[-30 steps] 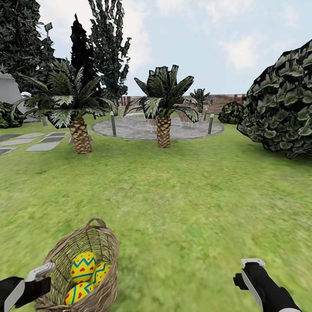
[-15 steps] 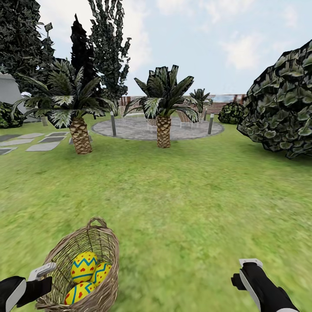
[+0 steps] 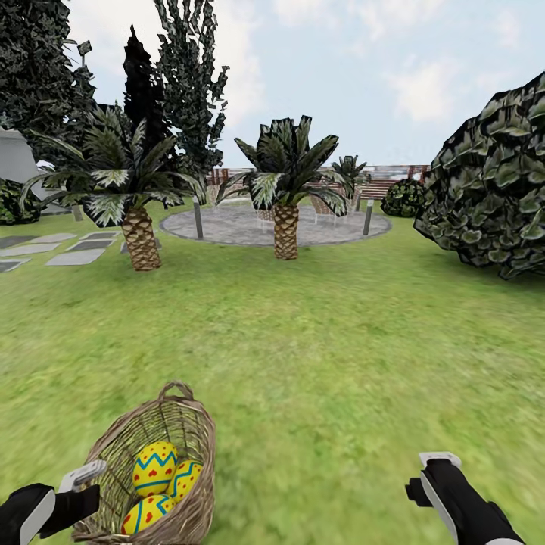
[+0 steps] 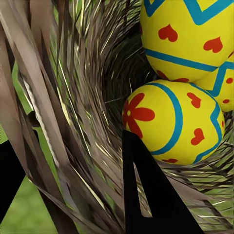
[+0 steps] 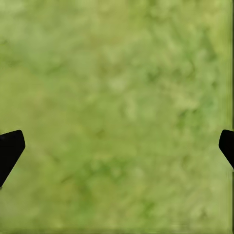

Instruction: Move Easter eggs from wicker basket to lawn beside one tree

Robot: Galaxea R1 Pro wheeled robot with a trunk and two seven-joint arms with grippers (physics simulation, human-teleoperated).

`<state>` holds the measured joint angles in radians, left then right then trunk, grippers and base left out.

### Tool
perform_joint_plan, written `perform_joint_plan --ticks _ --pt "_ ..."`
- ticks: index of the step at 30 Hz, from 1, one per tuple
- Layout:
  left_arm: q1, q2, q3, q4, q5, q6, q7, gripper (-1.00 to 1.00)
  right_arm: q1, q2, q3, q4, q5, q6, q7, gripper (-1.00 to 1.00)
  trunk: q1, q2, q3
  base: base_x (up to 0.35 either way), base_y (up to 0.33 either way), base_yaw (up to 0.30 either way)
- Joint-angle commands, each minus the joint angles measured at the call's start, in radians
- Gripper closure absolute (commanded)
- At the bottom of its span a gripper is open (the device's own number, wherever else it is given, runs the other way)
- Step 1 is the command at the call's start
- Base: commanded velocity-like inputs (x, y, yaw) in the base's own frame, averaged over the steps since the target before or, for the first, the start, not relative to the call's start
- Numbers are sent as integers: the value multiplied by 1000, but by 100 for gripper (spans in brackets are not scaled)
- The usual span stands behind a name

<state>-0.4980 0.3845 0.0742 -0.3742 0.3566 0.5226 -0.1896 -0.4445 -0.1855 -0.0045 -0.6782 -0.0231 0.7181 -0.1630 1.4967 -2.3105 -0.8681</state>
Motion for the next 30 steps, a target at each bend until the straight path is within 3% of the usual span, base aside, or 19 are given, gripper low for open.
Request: perform_joint_plan --ticks 1,6,9,13,30 --pt "-1 0 9 -2 7 8 -3 100 0 -2 0 4 -3 5 -3 -100 0 0 -1 0 0 0" --pt "-1 -2 9 -2 7 8 -3 100 0 5 2 17 -1 5 -7 -100 -8 14 5 0 0 0" --pt "-1 -22 8 -1 6 8 -2 100 0 6 1 16 -1 4 -9 -100 -19 35 15 0 0 0" --pt "-1 -28 8 0 5 8 -1 100 0 10 2 15 -3 4 -8 -100 -35 63 26 0 0 -52" --pt "-1 -36 8 0 5 8 -1 100 0 12 -2 9 -3 4 -10 -100 -100 182 75 0 0 -262"
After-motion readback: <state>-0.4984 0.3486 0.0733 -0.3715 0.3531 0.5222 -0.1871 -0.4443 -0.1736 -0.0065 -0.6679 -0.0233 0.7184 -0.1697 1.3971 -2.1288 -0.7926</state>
